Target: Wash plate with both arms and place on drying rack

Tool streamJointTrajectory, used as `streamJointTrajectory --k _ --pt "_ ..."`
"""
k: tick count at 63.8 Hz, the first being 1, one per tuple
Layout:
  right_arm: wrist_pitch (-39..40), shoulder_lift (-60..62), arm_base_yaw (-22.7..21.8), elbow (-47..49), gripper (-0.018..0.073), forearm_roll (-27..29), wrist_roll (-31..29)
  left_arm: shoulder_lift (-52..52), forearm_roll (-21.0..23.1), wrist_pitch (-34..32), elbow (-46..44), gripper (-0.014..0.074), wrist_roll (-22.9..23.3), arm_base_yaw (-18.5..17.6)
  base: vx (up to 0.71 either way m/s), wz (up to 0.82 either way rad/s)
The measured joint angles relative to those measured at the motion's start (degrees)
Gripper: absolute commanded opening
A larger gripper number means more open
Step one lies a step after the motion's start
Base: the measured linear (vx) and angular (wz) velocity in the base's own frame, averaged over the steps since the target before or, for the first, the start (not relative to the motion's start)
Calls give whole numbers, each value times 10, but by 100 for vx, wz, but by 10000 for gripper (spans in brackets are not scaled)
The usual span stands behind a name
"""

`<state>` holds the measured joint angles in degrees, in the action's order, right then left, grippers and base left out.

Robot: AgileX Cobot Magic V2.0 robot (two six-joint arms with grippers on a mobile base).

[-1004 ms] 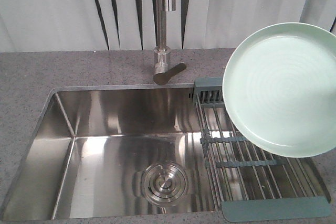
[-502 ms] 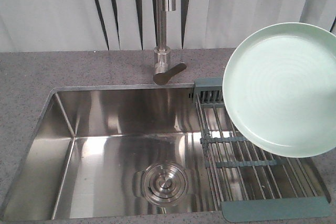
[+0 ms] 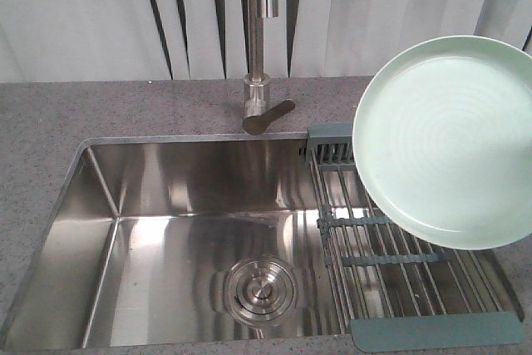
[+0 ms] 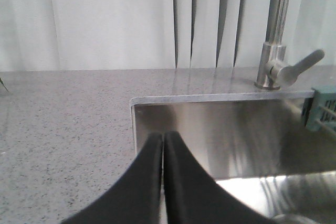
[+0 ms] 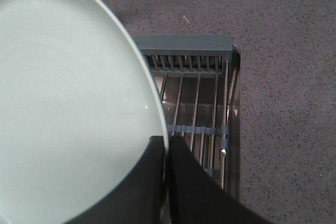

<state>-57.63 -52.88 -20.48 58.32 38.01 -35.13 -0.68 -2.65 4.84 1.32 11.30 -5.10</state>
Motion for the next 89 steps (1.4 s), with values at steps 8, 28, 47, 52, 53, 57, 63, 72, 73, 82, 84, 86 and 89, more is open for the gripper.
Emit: streamJointTrajectory --k 8,28,47,52,53,57,63,72,73,82,84,86,89 --pt "0 0 0 0 -3 0 0 0 42 -22 0 -6 49 0 0 0" --pt "0 7 0 0 -3 -3 2 0 136 -82 0 -6 117 0 0 0" --pt "11 63 0 0 -3 -53 44 0 343 -180 0 -6 229 0 0 0" --pt "11 78 0 0 -3 -87 79 0 384 -197 0 -6 277 0 0 0" --pt "11 80 0 0 -3 -97 87 0 388 -197 0 -6 283 0 0 0" --pt "10 91 0 0 -3 -132 118 0 391 -190 -10 -6 302 0 0 0" --pt "8 105 0 0 -3 -204 172 0 350 -184 -50 -6 313 0 0 0" --pt "-10 126 0 0 -3 -304 230 5 245 -184 -128 -6 317 0 0 0" --pt "-13 129 0 0 -3 -316 238 10 236 -184 -135 -6 317 0 0 0" --pt "-21 143 0 0 -3 -355 258 80 166 -161 -218 -6 317 0 0 0" --pt "-22 144 0 0 -3 -356 260 95 150 -155 -232 -6 317 0 0 0" --pt "-22 145 0 0 -3 -356 261 122 130 -147 -249 -6 317 0 0 0" --pt "-22 145 0 0 -3 -356 263 164 105 -138 -272 -6 317 0 0 0"
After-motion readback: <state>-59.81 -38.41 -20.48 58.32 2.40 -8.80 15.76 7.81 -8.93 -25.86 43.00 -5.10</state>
